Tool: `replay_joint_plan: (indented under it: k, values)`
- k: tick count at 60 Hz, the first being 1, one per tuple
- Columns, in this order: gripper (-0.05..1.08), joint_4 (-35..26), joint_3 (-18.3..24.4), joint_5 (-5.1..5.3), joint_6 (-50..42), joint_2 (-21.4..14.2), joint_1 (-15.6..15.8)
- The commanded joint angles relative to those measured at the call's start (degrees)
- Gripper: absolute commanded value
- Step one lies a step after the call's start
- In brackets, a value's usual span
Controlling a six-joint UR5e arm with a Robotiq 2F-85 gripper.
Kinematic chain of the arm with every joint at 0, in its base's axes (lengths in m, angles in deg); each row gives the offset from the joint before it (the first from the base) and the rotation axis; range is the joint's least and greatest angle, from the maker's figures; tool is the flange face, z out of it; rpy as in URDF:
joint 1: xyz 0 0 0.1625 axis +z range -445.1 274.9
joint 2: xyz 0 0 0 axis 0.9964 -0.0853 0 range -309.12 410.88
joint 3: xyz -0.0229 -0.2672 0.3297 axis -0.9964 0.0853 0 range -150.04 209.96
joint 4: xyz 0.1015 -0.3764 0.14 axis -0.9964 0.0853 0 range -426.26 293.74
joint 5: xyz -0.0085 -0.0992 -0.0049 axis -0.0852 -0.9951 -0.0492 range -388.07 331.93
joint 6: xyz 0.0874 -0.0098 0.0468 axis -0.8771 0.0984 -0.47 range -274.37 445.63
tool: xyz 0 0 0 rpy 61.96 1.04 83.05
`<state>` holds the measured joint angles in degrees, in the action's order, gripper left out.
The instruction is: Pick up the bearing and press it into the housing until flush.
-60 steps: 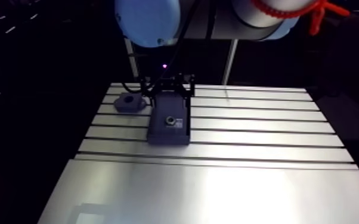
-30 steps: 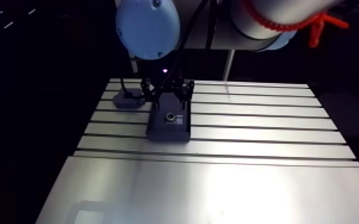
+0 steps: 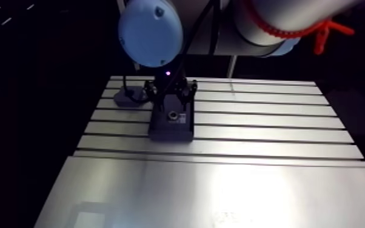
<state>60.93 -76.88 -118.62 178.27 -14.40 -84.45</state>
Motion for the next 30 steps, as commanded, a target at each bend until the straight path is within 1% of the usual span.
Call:
replay_joint_plan:
  k: [1,30]
  values:
    - [0.37,0.91,-0.26,-0.03,0.12,0.38,-0.04]
    - [0.38,0.92,-0.52,0.06,0.12,0.47,-0.04]
